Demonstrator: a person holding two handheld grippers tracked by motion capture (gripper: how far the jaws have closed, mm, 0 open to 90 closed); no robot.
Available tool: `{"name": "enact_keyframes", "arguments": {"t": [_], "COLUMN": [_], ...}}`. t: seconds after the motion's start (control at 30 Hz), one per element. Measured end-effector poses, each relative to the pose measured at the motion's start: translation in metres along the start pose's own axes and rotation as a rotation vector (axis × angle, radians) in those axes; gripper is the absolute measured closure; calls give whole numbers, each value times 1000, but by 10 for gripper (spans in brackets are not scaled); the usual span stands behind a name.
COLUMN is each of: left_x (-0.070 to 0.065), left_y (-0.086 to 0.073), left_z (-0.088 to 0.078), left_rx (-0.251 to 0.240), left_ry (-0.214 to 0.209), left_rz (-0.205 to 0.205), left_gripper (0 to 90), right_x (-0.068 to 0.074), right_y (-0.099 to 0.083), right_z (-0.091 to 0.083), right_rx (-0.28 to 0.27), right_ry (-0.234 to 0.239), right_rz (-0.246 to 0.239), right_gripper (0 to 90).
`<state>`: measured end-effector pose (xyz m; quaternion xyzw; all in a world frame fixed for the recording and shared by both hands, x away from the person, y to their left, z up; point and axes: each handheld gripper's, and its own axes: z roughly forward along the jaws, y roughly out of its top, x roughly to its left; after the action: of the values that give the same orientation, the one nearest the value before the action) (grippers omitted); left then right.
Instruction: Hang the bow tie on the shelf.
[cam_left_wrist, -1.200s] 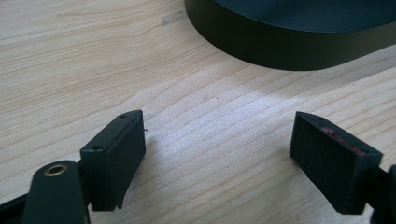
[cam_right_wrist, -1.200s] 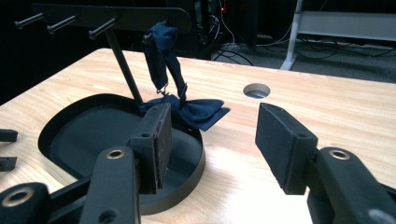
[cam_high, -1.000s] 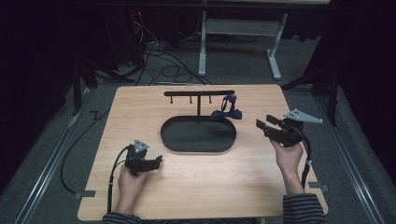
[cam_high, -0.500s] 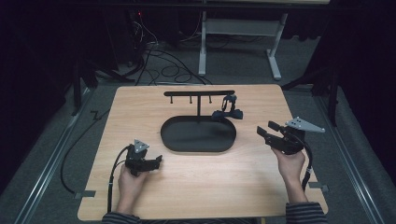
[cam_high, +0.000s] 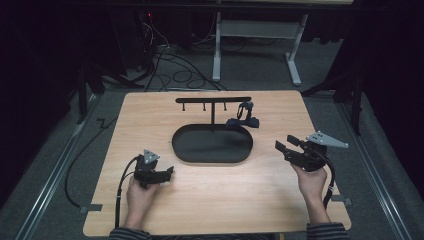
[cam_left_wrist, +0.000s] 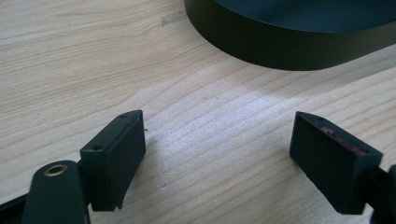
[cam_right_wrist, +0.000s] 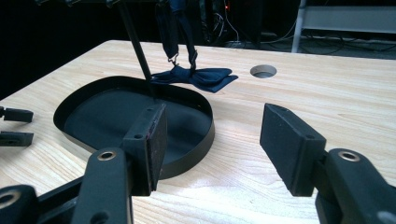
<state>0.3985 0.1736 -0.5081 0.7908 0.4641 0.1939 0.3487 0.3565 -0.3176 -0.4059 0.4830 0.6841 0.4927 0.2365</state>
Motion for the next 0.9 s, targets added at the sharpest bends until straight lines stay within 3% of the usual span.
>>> {"name": "enact_keyframes", "arguments": {"t": [0.27, 0.77, 0.9], "left_x": [0, 0, 0], "left_y": [0, 0, 0], "left_z": [0, 0, 0], "left_rx": [0, -1, -1], "left_ry": [0, 0, 0], "left_rz": [1, -1, -1], "left_gripper": [188, 188, 187], "right_x": [0, 3, 6], "right_y": [-2, -21, -23], "right_z": [-11, -6, -6], "right_rx": [-36, 16, 24], "right_ry": [8, 17, 29], "right_rz": [15, 43, 46], "right_gripper": [433, 447, 489]}}
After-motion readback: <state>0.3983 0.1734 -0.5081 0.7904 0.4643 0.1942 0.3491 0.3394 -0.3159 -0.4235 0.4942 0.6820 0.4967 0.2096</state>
